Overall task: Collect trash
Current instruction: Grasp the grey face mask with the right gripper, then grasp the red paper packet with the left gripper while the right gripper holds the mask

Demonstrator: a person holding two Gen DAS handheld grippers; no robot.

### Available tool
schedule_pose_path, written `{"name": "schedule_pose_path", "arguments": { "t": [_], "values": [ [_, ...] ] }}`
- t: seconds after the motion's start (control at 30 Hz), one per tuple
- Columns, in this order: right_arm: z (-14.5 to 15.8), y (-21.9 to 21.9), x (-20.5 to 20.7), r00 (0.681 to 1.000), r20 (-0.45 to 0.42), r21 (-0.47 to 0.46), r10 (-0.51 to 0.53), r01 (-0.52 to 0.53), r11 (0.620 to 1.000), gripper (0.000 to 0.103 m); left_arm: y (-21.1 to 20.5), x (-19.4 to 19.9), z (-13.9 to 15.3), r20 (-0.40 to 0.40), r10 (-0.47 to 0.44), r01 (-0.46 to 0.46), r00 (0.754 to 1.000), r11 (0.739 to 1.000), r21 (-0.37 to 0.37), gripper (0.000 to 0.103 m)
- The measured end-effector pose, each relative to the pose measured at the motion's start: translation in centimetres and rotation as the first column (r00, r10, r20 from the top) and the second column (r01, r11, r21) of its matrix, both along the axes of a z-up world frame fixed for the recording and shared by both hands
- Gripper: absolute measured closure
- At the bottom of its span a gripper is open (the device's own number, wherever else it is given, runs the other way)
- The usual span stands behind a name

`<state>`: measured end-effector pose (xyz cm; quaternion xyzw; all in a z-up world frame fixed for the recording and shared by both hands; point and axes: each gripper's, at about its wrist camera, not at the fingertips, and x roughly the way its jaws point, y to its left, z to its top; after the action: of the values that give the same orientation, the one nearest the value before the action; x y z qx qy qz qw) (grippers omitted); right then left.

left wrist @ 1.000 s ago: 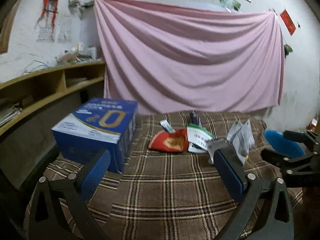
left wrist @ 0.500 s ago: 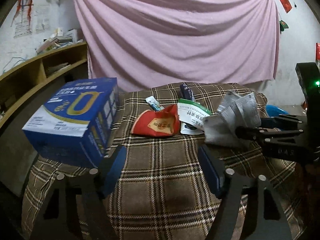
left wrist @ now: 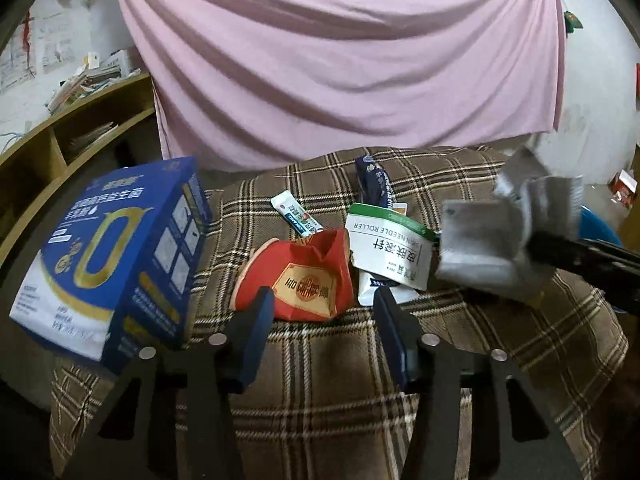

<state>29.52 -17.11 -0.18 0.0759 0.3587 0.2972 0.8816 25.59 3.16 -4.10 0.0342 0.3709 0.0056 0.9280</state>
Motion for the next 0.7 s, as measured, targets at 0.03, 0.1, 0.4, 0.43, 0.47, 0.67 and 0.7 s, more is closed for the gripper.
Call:
{"name": "schedule_pose_path", "arguments": {
  "t": [0.03, 0.1, 0.4, 0.43, 0.47, 0.67, 0.7],
  "values": [
    [-0.1, -0.1, 0.1, 1.0, 0.006, 0.007, -0.005, 0.005, 1.0, 0.084, 0.0, 0.3, -0.1, -0.007, 0.001, -0.001, 1.0, 1.0, -0.005, 0.061],
    [0.1, -0.3, 0.0, 1.0, 0.021, 0.026, -0.014, 0.013, 1.0, 0.084, 0.1, 1.0, -0.4, -0.023, 0.011, -0.012, 1.0, 1.0, -0.014, 0.071],
    [1.2, -1.2, -1.2, 0.992, 0.112, 0.094, -0.059, 0.049, 0.994, 0.086, 0.7, 0.5, -0.1, -0.019, 0.033, -0.035, 0.999, 0.997, -0.063, 0.093],
    [1.3, -1.2, -1.3, 0.991, 0.121, 0.096, -0.061, 0.05, 0.994, 0.086, 0.6, 0.0, 0.1, -0.006, 0.038, -0.038, 0.999, 0.997, -0.063, 0.093],
    [1.4, -1.3, -1.6, 0.989, 0.135, 0.101, -0.065, 0.052, 0.994, 0.086, 0.5, -0.6, 0.4, 0.01, 0.044, -0.043, 0.999, 0.997, -0.063, 0.093],
    [3.2, -2.4, -4.5, 0.954, 0.285, 0.127, -0.093, 0.058, 0.99, 0.086, -1.4, -4.0, 2.6, 0.118, 0.041, -0.029, 0.992, 0.994, -0.103, 0.094],
    [3.6, -2.7, -5.1, 0.945, 0.313, 0.133, -0.099, 0.06, 0.989, 0.086, -1.9, -4.3, 2.9, 0.132, 0.04, -0.027, 0.99, 0.994, -0.102, 0.094]
  ]
}}
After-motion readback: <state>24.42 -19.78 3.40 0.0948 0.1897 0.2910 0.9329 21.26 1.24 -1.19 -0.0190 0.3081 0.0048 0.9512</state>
